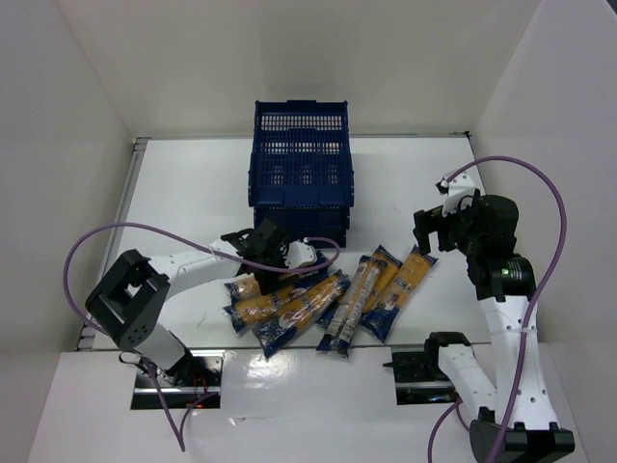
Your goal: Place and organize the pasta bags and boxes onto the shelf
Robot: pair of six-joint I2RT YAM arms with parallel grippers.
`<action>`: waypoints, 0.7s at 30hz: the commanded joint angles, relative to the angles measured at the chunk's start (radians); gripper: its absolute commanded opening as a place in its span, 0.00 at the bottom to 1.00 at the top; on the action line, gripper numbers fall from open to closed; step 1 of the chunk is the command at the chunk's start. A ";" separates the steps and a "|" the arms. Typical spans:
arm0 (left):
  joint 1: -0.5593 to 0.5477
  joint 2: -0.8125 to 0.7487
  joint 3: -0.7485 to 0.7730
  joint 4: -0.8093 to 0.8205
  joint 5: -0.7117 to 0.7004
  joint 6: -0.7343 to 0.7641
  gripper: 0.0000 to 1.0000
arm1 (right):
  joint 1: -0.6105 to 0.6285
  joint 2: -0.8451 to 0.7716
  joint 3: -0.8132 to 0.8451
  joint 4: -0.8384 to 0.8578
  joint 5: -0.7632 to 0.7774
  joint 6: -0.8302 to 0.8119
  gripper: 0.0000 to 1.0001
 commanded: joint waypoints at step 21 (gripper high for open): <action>0.023 0.049 0.104 -0.195 0.173 0.034 0.00 | -0.018 -0.031 0.035 -0.011 -0.038 -0.004 1.00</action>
